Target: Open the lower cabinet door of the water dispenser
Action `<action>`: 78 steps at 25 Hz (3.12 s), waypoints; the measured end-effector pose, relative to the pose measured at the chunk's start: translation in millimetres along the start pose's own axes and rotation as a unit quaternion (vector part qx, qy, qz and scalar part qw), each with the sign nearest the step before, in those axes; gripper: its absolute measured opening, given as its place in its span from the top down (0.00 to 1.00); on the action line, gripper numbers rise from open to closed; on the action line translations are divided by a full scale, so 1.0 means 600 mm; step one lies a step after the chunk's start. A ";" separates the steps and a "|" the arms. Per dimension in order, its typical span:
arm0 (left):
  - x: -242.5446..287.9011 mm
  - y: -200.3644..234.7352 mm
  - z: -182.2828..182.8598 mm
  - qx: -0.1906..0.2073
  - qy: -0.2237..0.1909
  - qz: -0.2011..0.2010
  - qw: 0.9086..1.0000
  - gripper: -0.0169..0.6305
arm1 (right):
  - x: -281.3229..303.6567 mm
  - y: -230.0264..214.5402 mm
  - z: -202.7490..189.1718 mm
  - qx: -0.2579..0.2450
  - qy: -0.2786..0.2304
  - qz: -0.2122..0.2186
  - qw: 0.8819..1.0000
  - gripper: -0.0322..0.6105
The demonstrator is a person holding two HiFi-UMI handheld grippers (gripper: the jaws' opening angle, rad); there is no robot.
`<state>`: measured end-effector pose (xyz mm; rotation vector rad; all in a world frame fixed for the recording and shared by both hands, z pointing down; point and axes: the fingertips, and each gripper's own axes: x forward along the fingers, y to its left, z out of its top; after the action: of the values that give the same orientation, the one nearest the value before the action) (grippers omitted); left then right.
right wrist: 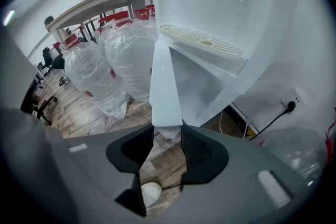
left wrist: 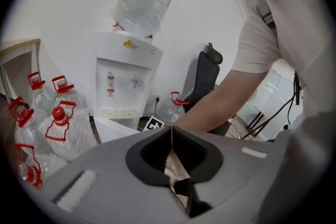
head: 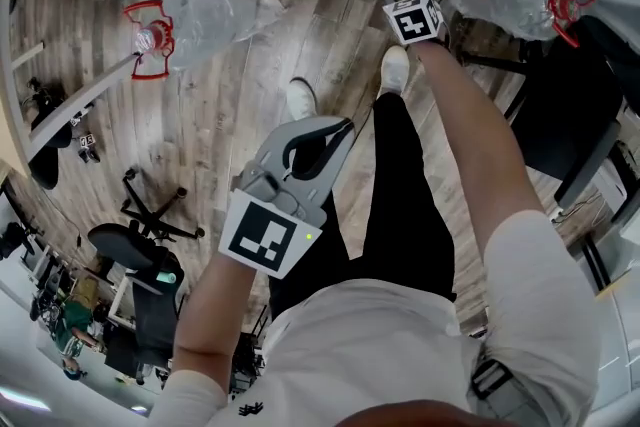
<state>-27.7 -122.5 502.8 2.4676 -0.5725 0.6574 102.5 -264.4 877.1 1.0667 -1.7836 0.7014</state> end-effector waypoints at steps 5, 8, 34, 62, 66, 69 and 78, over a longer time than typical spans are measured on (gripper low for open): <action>-0.036 0.012 -0.009 0.000 -0.012 0.011 1.000 0.89 | -0.002 0.047 -0.003 -0.006 0.006 0.007 1.000 0.71; -0.057 0.017 -0.018 -0.004 -0.015 0.016 1.000 0.89 | -0.001 0.074 -0.008 0.002 0.014 0.012 1.000 0.72; -0.214 0.059 -0.111 -0.036 -0.052 0.056 0.996 0.89 | 0.025 0.278 0.055 -0.030 0.015 0.029 0.999 0.75; -0.320 0.101 -0.200 -0.073 -0.081 0.099 0.989 0.89 | 0.071 0.397 0.160 -0.049 0.005 0.032 0.998 0.83; -0.330 0.100 -0.212 -0.078 -0.081 0.100 0.989 0.89 | 0.075 0.415 0.177 -0.052 -0.002 0.034 0.998 0.84; -0.338 0.098 -0.219 -0.081 -0.083 0.101 0.988 0.89 | 0.075 0.423 0.186 -0.046 0.001 0.031 0.998 0.84; -0.364 0.097 -0.211 -0.068 -0.086 0.102 0.989 0.89 | 0.033 0.443 0.199 -0.067 -0.010 0.039 0.997 0.86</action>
<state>-272.7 -38.3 498.5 2.3715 -0.9150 0.4659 -186.6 -244.7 840.7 0.9213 -1.8700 0.6099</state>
